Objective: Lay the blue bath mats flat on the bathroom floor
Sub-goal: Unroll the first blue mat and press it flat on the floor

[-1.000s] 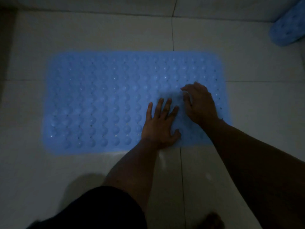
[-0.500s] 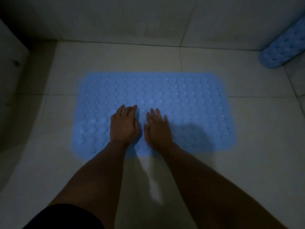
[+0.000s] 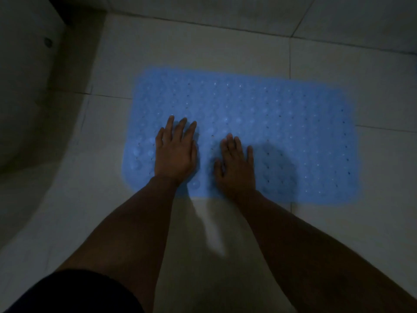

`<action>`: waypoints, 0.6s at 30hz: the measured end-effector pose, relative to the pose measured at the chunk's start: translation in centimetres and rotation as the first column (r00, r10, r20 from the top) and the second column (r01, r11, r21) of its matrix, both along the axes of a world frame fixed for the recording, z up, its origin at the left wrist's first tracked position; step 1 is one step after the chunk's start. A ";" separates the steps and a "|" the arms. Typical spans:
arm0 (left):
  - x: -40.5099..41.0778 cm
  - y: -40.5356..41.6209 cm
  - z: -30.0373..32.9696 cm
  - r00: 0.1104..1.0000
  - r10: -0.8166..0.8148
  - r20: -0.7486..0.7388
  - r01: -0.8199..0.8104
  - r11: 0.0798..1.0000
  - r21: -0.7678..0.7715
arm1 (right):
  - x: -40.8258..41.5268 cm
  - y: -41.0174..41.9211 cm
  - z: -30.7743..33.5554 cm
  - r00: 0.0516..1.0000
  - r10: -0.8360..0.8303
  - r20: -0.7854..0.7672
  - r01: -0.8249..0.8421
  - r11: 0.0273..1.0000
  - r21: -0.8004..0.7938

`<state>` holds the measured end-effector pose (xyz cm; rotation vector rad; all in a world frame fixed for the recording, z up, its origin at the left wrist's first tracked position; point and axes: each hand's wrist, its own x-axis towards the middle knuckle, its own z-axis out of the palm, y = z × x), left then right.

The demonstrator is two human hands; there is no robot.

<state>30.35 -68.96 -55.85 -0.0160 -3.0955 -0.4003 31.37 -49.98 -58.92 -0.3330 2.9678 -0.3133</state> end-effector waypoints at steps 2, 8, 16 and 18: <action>0.0 0.0 0.6 1.000 -0.010 0.023 0.010 1.000 -0.006 | -1.0 -0.2 1.8 0.995 0.006 0.102 -0.008 1.000 0.021; 0.5 2.9 0.5 0.975 -0.197 0.105 0.200 0.980 -0.012 | -7.5 0.7 7.5 0.965 -0.073 0.253 0.108 0.986 -0.126; 2.4 4.8 -3.0 0.980 -0.176 0.098 0.184 0.980 -0.081 | -9.0 2.3 6.6 0.992 -0.081 -0.100 0.038 0.927 -0.374; 2.4 4.8 -3.1 0.982 -0.173 0.081 0.180 0.981 -0.079 | -9.2 2.6 6.1 0.992 -0.047 -0.114 0.004 0.935 -0.354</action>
